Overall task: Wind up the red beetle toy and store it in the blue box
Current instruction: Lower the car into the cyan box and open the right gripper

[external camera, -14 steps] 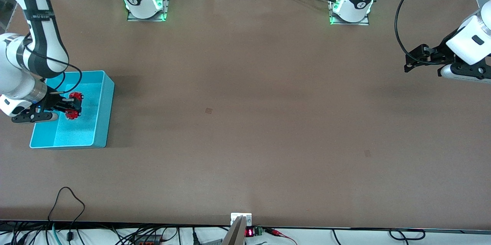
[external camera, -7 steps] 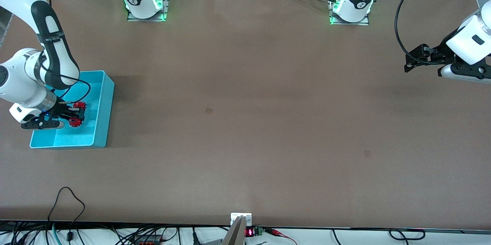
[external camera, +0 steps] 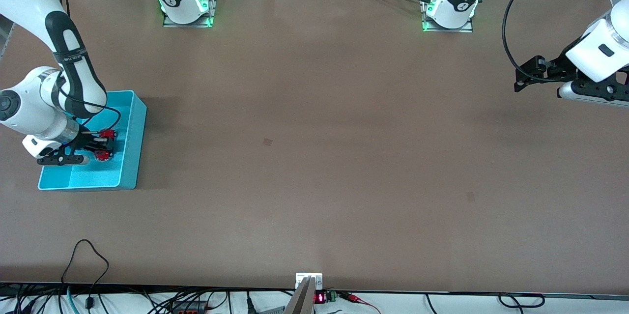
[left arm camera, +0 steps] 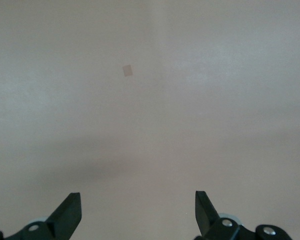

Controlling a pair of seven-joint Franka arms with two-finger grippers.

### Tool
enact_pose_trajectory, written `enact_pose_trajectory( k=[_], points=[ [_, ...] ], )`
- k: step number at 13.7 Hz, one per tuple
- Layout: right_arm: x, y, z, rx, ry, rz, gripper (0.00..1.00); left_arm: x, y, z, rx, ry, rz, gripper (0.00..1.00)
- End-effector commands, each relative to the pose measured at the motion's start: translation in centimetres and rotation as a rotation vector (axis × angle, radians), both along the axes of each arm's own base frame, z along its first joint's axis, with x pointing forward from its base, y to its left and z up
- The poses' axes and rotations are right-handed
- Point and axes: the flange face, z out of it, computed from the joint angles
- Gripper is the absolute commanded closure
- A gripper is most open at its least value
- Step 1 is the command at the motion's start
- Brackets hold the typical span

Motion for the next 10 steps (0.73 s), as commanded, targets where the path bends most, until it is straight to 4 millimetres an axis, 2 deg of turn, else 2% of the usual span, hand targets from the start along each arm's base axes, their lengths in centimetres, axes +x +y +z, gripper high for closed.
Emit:
enact_pose_trajectory(
  k=[1,2,3,4,5,7,8,10],
  points=[
    [-0.2,0.1,-1.0,0.003,0.001,-0.010,1.00,0.2,0.0,0.6,0.025,0.000,0.003,0.00],
    [-0.2,0.0,-1.2,0.004,0.002,-0.019,1.00,0.2,0.0,0.6,0.025,0.000,0.003,0.00],
    [-0.1,0.1,-0.9,0.006,0.001,-0.023,0.84,0.2,0.0,0.6,0.025,0.000,0.003,0.00],
    [0.1,0.1,-0.3,0.008,-0.007,-0.027,0.39,0.2,-0.1,0.6,0.025,0.000,0.001,0.00],
    [0.2,-0.2,0.3,0.008,-0.018,-0.033,0.00,0.2,0.0,0.6,0.025,0.000,0.003,0.00],
    [1.2,0.1,2.6,0.003,-0.060,-0.027,0.00,0.2,0.0,0.9,0.024,-0.004,-0.002,0.00],
    [1.6,0.3,4.8,0.002,-0.085,-0.024,0.00,0.2,0.0,0.8,0.024,-0.001,0.001,0.00],
    [1.7,0.5,7.0,0.007,-0.092,-0.019,0.00,0.2,0.0,0.9,0.024,-0.004,0.000,0.00]
  ],
)
